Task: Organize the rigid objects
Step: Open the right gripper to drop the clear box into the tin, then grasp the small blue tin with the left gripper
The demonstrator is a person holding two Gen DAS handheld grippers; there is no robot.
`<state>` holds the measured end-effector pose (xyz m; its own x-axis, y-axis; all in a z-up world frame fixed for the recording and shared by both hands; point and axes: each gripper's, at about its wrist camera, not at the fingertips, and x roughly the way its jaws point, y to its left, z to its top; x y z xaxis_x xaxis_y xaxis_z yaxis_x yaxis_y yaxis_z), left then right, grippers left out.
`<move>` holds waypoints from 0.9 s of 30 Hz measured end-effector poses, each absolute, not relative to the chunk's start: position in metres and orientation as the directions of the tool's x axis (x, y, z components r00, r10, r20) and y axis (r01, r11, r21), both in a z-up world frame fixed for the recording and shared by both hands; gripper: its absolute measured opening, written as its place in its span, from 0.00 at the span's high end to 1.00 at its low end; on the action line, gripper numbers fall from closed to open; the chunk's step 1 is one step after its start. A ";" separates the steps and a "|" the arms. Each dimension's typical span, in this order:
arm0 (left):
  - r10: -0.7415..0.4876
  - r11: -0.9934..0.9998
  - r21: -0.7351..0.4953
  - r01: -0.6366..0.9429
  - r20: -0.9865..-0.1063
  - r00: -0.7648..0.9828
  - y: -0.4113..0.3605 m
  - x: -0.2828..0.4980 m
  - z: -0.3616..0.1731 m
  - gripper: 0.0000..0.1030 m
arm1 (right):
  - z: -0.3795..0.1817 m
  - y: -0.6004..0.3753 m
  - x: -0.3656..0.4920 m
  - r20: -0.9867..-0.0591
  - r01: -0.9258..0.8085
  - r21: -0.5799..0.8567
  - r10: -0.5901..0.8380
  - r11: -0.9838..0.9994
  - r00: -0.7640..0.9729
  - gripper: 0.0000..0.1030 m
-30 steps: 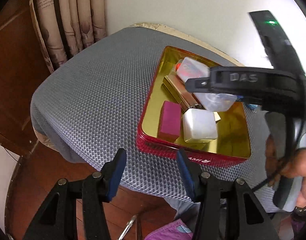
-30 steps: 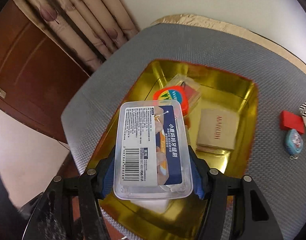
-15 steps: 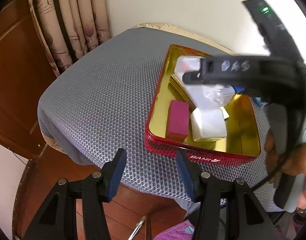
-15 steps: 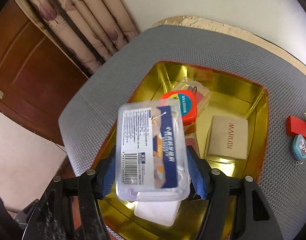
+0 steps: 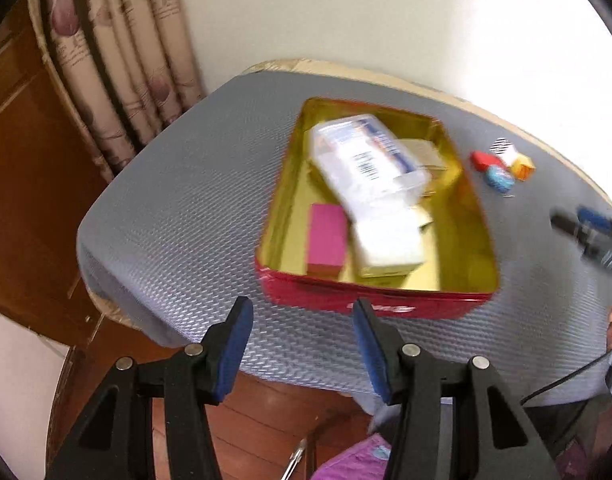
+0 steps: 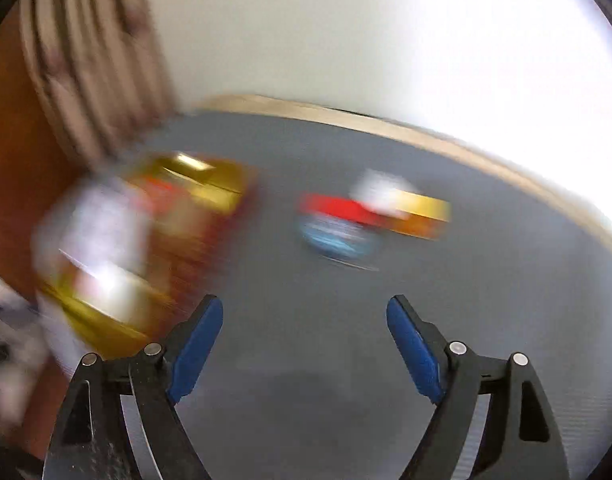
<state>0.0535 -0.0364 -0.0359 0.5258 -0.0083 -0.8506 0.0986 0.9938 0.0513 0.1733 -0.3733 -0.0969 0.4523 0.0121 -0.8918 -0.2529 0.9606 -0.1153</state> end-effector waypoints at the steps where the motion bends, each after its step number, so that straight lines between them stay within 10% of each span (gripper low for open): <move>1: -0.025 0.992 0.045 0.118 -0.844 0.535 -0.041 0.051 -0.032 0.49 | -0.100 -0.394 0.167 -0.887 -0.236 -0.183 -0.057 0.954 0.457 0.20; 10: -0.231 0.930 -0.062 0.362 -0.865 0.446 -0.139 0.062 -0.009 0.46 | -0.109 -0.551 0.134 -0.837 -0.055 -0.385 -0.324 0.921 0.441 0.14; 27: -0.347 0.938 -0.343 0.053 -0.930 0.126 -0.263 0.227 -0.089 0.46 | -0.100 -0.610 0.114 -0.886 0.028 -0.109 -0.110 0.994 0.451 0.06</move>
<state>0.2266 -0.2630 -0.0889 0.1256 -0.3466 -0.9296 0.0535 0.9380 -0.3425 0.1138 -0.6100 -0.0996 0.4506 -0.1096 -0.8859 0.0280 0.9937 -0.1087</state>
